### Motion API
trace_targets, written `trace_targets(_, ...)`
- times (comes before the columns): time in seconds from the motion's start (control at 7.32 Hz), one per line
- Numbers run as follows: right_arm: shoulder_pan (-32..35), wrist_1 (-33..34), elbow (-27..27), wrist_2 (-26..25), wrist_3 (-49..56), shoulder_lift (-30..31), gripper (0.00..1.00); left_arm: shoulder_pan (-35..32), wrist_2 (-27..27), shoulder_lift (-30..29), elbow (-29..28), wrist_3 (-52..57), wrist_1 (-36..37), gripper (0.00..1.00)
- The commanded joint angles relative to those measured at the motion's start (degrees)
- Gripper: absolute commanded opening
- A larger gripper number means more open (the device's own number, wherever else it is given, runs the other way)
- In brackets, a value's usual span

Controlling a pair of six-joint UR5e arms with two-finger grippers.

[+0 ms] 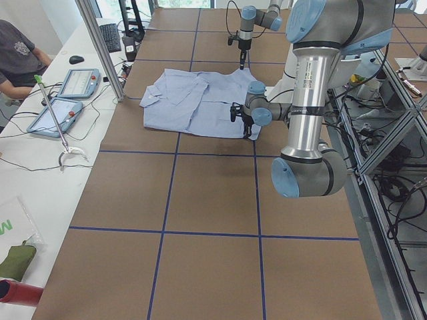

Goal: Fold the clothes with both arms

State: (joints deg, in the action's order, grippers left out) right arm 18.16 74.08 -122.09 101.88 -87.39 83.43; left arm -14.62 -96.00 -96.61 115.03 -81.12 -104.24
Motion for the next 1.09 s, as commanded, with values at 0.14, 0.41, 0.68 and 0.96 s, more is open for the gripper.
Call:
trace_targets(0.14, 0.3, -0.1, -0.8, 0.5, 0.0, 0.2, 0.00, -0.3, -0.2, 0.1, 3.8, 0.2, 3.3, 0.00)
trace_targets(0.41, 3.4, -0.1, -1.3, 4.6, 0.0, 0.4, 0.00, -0.2, -2.5, -0.2, 7.8, 0.6, 8.0, 0.00)
trace_targets(0.68, 4.9, -0.1, -1.0, 5.9, 0.6, 0.5, 0.00, -0.6, -3.6, -0.2, 7.7, 3.5, 8.0, 0.00)
trace_targets(0.96, 5.7, -0.1, -0.9, 6.0, 0.8, 0.5, 0.00, -2.1, -3.6, -0.2, 7.6, 10.6, 8.0, 0.00)
